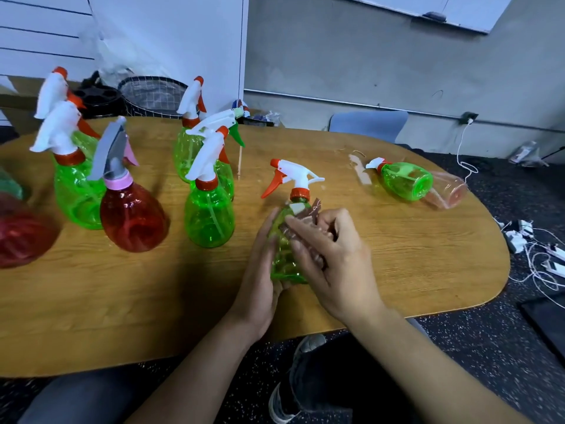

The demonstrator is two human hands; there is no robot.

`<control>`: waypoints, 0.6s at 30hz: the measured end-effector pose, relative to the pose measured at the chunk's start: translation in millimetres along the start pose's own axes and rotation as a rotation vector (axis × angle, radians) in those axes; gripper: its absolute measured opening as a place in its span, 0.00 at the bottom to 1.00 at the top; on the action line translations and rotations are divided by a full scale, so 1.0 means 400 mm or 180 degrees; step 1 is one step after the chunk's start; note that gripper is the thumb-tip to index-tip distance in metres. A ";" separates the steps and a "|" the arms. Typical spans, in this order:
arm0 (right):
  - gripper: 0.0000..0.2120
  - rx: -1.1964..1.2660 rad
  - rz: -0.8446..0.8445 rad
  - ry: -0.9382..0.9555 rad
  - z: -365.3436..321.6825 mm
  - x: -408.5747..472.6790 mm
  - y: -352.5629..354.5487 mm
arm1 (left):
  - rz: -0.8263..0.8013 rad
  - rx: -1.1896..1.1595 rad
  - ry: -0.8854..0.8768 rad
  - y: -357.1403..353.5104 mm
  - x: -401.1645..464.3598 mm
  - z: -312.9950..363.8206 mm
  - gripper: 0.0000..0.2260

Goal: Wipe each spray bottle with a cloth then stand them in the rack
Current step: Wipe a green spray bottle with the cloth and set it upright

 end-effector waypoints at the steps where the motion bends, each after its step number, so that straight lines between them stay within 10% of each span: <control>1: 0.18 -0.0054 -0.0106 0.0181 -0.015 -0.014 -0.007 | 0.0011 -0.0055 0.0038 0.001 -0.001 0.002 0.21; 7: 0.15 -0.0069 -0.0533 0.0812 -0.050 -0.084 -0.018 | 0.0142 0.0011 0.0009 0.021 -0.011 0.005 0.33; 11: 0.14 0.0439 0.0239 -0.0034 0.003 -0.037 0.057 | 0.0122 0.0313 -0.0119 0.016 -0.012 0.004 0.46; 18: 0.09 0.1503 0.0824 -0.1197 0.093 0.005 0.042 | 0.0114 0.0552 -0.0469 0.011 -0.008 0.006 0.42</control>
Point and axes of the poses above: each hand's wrist, its own x-axis towards the middle knuckle, its own y-axis out of the back of the hand, z = x × y, the point moved 9 cm from there along x, towards the middle knuckle, and after that the axes turned 4 degrees about x, right-handed, at the moved point
